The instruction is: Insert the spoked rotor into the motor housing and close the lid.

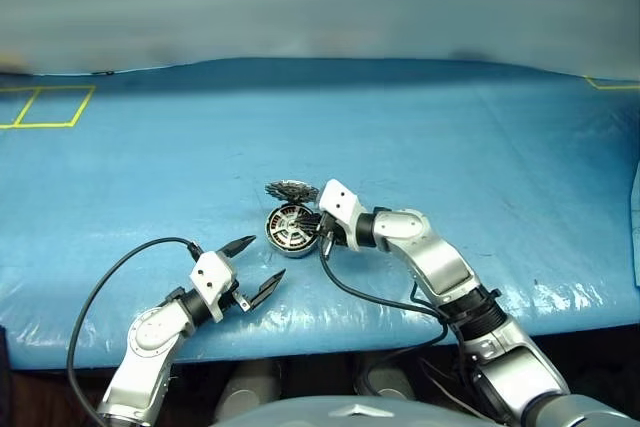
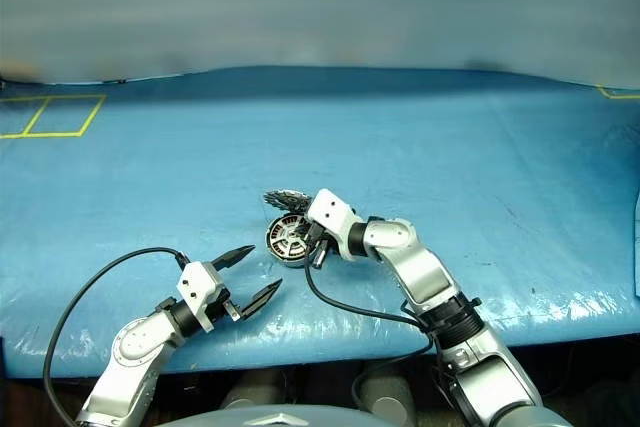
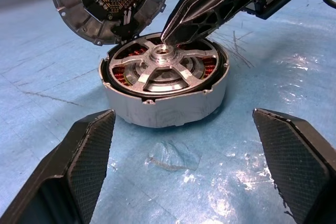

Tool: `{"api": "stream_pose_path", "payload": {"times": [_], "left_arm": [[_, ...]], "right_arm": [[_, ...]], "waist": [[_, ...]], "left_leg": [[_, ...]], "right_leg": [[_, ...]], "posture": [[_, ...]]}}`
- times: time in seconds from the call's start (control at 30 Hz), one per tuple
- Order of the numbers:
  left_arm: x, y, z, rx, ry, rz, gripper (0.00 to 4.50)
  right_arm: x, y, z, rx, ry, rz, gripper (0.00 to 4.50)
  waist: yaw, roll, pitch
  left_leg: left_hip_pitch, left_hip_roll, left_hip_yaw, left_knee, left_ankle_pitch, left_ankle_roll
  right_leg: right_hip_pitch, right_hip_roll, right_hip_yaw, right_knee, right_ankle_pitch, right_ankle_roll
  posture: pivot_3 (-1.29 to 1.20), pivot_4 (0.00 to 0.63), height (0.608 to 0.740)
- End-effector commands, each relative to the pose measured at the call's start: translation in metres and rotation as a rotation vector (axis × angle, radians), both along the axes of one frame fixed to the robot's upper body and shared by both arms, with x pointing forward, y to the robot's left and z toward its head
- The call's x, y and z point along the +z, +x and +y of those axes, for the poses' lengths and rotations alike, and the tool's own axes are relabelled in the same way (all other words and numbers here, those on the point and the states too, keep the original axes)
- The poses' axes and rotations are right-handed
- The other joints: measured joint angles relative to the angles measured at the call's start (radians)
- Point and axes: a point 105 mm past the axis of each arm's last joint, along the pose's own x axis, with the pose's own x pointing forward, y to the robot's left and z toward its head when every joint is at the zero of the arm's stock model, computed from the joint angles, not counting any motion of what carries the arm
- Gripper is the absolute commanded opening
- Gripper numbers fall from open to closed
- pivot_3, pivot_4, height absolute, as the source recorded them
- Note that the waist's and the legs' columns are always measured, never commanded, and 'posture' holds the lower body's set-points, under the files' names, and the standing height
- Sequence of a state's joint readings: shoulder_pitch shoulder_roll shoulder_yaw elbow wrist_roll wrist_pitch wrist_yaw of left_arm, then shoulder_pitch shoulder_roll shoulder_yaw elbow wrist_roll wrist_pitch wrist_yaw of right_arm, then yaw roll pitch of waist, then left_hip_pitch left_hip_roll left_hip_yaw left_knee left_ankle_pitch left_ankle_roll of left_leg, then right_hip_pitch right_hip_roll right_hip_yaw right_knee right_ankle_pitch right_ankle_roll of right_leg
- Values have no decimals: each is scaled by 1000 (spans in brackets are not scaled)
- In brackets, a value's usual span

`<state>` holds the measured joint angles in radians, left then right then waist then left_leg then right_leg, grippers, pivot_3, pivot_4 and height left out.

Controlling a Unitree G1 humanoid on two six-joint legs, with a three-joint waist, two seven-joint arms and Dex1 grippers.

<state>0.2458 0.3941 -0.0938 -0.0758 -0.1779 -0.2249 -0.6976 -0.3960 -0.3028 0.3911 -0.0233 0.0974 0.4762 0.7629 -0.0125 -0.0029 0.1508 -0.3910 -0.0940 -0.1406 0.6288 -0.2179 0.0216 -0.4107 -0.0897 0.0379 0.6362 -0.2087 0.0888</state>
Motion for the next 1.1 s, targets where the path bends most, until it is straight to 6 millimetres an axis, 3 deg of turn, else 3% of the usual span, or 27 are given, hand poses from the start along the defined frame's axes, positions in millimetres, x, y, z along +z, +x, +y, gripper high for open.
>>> {"api": "stream_pose_path", "payload": {"times": [0.03, 0.3, 0.6, 0.83, 0.93, 1.03, 1.1], "left_arm": [[4, 0, 3, 14, -13, -22, 4463], [4, 2, 1, 7, -11, -20, 4463], [3, 0, 2, 9, -12, -16, 4463], [3, -1, 2, 14, -14, -15, 4463], [2, -1, 2, 17, -14, -15, 4463], [2, -1, 3, 20, -13, -15, 4463], [2, -1, 4, 24, -14, -15, 4463]], "right_arm": [[-6, -1, -9, -57, 55, 85, 19], [7, 1, -8, -63, 95, 73, 19], [-19, -3, -12, -62, -68, 38, 19], [16, -7, -5, -67, 153, 28, 19], [33, -12, -15, -67, 227, 42, 19], [37, -14, -30, -82, 209, 43, 19], [24, 4, -64, -210, 28, -19, 19]], "waist": [[0, 0, 0], [-1, 1, 0], [0, 0, 0], [0, 0, 1], [1, 1, 1], [1, 1, 1], [2, 1, 1]], "left_leg": [[0, 0, 0, 0, 0, 0], [-2, 0, 0, 0, 0, 0], [-2, 0, 0, 0, 0, 0], [-2, 0, 0, 0, 0, 0], [-4, 0, 0, 0, 0, 0], [-4, 0, 0, -1, 0, 0], [-4, 0, -1, 0, 0, 0]], "right_leg": [[0, 0, 0, 0, -1, 2], [-3, 0, 0, 0, 1, -2], [-2, 0, 0, 0, -2, 2], [-2, 0, 0, 0, -2, 2], [-3, 0, 0, 0, 1, -2], [-3, 0, 0, 0, 1, -1], [-3, 0, 0, 0, -2, 3]], "posture": [[0, 150, 740], [0, 150, 740], [0, 150, 740], [0, 150, 740], [0, 150, 740], [0, 150, 740], [0, 150, 740]]}}
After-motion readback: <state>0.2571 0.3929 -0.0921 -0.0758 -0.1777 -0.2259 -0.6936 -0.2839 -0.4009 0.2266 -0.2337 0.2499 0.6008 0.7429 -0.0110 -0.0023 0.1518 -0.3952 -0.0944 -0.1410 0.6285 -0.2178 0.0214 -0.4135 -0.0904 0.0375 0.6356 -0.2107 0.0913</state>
